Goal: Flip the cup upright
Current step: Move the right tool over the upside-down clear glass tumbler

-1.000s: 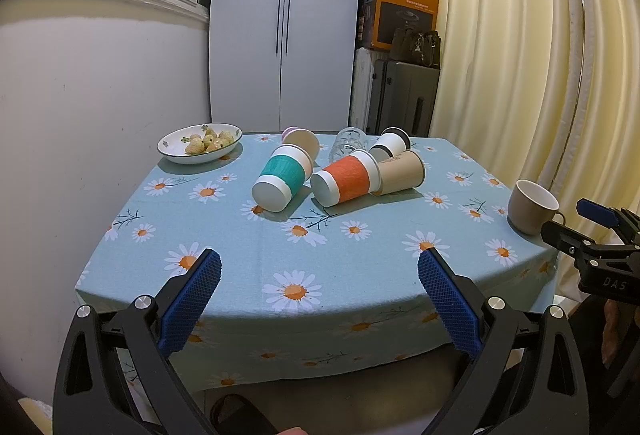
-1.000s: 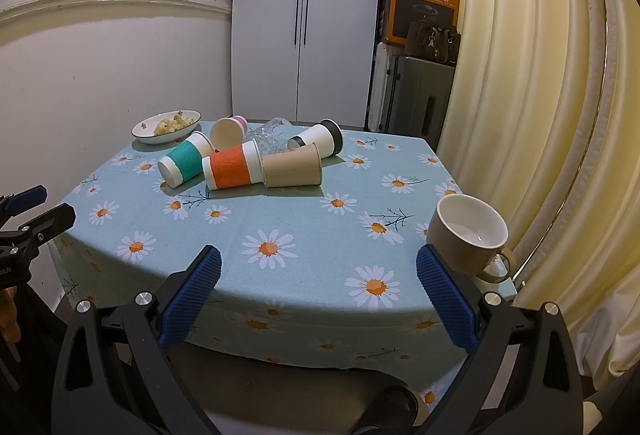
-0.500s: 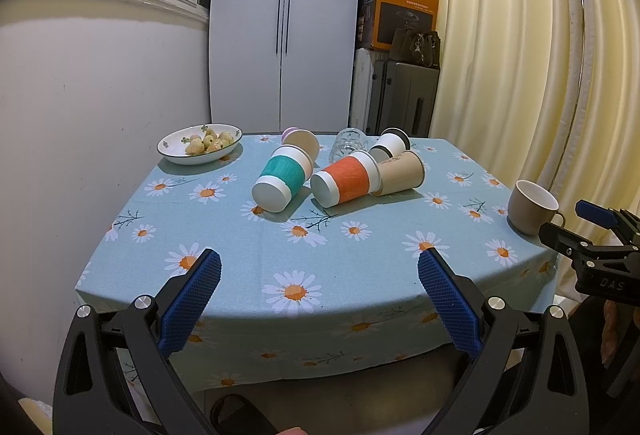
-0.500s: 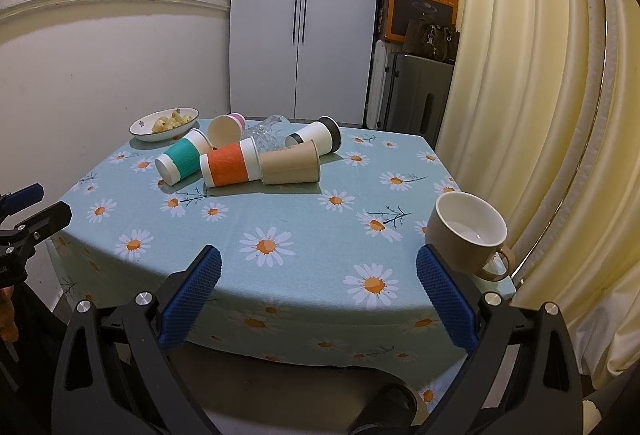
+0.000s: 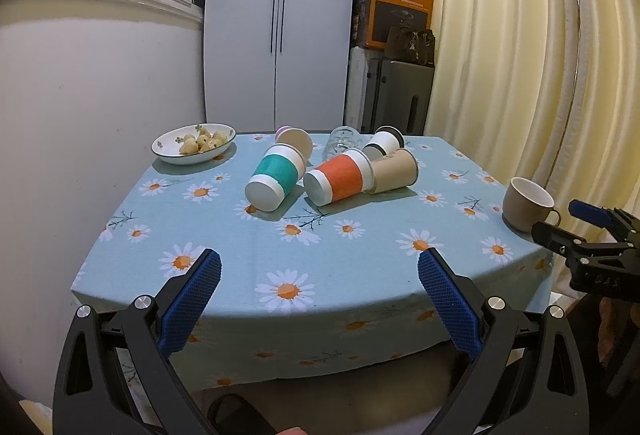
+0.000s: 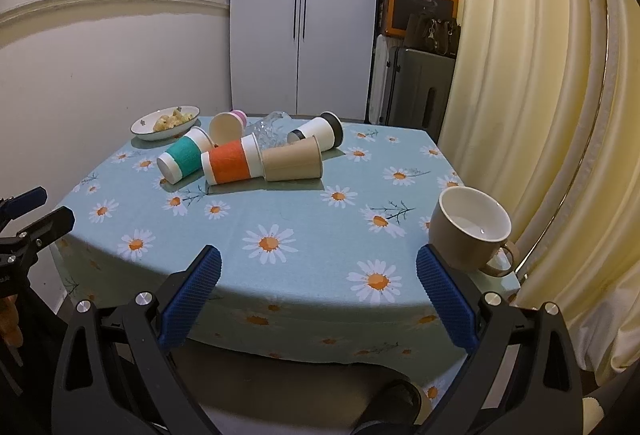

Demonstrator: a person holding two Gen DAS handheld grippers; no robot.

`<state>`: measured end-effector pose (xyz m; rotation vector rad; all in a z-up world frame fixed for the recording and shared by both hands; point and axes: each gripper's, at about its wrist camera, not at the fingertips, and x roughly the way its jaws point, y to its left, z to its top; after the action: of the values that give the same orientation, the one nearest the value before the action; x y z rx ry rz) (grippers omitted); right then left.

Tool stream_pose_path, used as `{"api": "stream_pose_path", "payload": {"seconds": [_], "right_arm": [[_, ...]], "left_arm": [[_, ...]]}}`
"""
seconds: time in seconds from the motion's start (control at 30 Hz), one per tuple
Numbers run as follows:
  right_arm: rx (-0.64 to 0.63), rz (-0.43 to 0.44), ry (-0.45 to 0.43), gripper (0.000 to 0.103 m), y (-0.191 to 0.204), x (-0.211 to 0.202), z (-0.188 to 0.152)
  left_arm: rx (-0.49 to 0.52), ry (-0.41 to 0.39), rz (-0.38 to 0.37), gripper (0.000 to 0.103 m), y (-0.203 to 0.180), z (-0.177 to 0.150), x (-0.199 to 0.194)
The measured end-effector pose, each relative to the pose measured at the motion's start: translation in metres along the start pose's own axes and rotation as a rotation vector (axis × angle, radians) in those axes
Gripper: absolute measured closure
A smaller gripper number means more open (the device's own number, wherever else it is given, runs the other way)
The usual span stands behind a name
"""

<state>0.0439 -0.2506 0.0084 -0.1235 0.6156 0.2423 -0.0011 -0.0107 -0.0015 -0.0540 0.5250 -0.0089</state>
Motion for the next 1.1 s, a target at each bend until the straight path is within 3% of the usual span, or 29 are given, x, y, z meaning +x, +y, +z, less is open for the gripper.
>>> {"api": "stream_pose_path", "payload": {"seconds": [0.17,0.37,0.57,0.77,0.87,1.1], "right_arm": [[0.004,0.007,0.028,0.006,0.002,0.005,0.002],[0.047,0.076,0.098,0.006,-0.005,0.015,0.005],[0.105,0.139,0.157,0.006,-0.014,0.033,0.023],[0.174,0.227,0.185,0.006,-0.025,0.061,0.065],[0.246,0.288,0.258,0.006,-0.029,0.090,0.092],[0.411,0.454,0.457,0.006,-0.031,0.168,0.166]], "left_arm": [[-0.016,0.030,-0.023,0.007,0.002,0.000,0.003],[-0.022,0.092,-0.073,0.007,0.001,0.000,0.011],[-0.053,0.197,-0.149,0.007,0.008,0.008,0.033],[-0.137,0.257,-0.229,0.007,0.034,0.028,0.058],[-0.164,0.273,-0.309,0.007,0.045,0.048,0.073],[-0.112,0.249,-0.366,0.007,0.048,0.114,0.104]]}}
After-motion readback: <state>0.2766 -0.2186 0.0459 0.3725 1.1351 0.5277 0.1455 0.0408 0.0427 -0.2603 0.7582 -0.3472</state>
